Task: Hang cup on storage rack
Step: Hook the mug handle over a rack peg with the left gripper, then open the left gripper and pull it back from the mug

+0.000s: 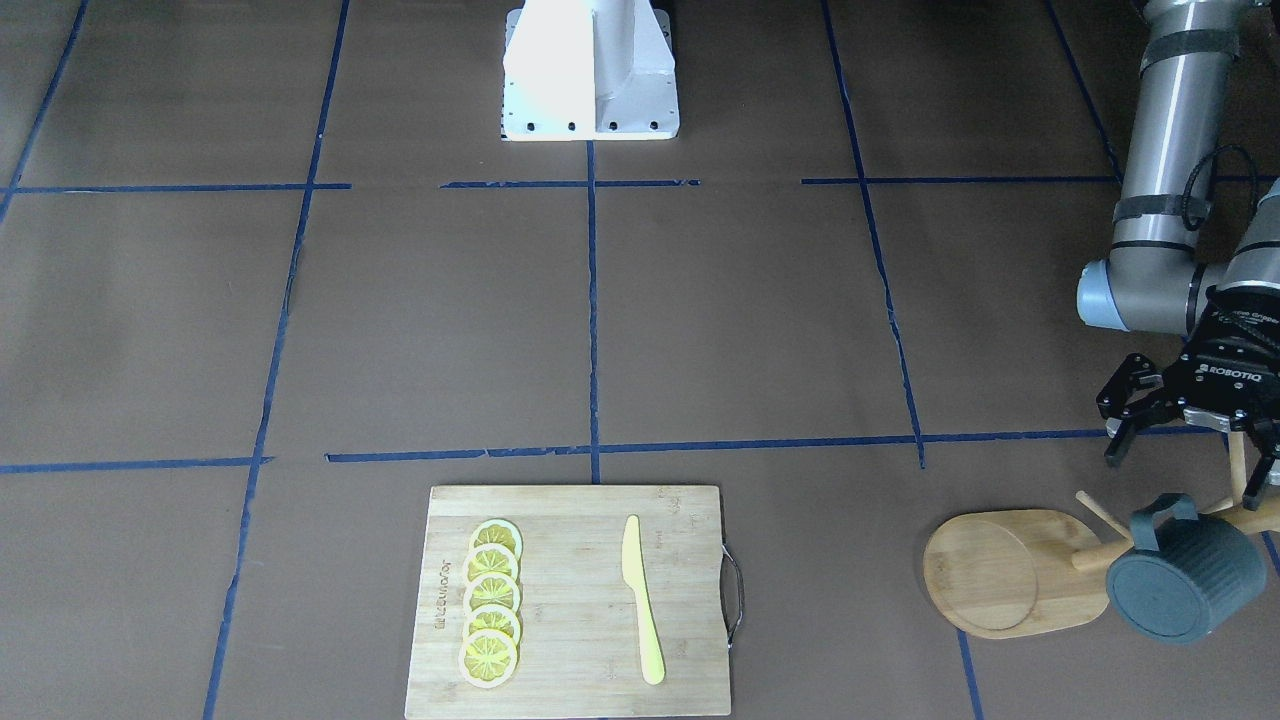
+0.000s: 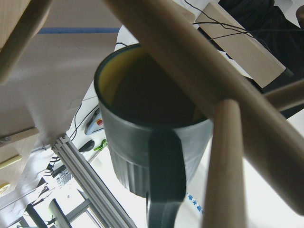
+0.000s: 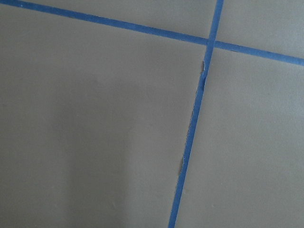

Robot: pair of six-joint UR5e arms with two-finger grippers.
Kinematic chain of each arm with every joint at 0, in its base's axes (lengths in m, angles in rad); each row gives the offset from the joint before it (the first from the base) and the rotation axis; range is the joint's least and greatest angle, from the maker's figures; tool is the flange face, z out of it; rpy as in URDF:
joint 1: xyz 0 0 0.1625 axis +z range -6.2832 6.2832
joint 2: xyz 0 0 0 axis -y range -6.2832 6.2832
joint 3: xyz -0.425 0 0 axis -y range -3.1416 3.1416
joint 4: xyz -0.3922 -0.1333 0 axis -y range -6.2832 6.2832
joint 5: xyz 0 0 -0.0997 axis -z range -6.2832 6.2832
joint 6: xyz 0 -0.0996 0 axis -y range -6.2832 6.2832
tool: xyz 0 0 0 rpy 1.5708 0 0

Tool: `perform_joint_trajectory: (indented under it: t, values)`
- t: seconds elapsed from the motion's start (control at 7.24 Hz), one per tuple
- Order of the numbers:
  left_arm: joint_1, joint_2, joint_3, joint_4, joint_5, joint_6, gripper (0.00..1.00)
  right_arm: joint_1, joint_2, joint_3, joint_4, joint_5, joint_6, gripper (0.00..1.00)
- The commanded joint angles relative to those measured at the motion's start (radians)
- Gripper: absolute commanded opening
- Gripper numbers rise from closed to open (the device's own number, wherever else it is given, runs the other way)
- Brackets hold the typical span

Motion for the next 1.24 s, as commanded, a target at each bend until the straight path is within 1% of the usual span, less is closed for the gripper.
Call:
perform_joint_trajectory:
  t: [0.0,0.28,0.41,0.55,0.69,0.83,0.97,1.1]
  values:
    - [-0.008,0.001,-0.106,0.064,-0.133,0.174,1.0,0.0,0.0,0.0,0.0,0.002,0.002,1.0]
    - [-0.025,0.001,-0.275,0.31,-0.364,0.496,1.0,0.0,0.0,-0.001,0.0,0.002,0.002,1.0]
    - [-0.052,-0.001,-0.362,0.497,-0.529,0.722,1.0,0.0,0.0,-0.001,0.0,0.003,0.002,1.0]
    - [-0.074,0.001,-0.436,0.672,-0.642,0.972,1.0,0.0,0.0,-0.001,0.0,0.005,0.003,1.0]
    - [-0.088,0.025,-0.488,0.778,-0.713,1.185,1.0,0.0,0.0,-0.001,-0.002,0.005,0.003,1.0]
    - [-0.086,0.054,-0.509,0.795,-0.767,1.361,1.0,0.0,0.0,-0.004,-0.002,0.005,0.003,1.0]
    - [-0.106,0.106,-0.506,0.796,-0.845,1.519,1.0,0.0,-0.002,-0.007,-0.002,0.003,0.002,1.0]
    - [-0.118,0.154,-0.504,0.807,-0.874,1.707,1.0,0.0,0.0,-0.016,-0.002,0.003,0.002,1.0]
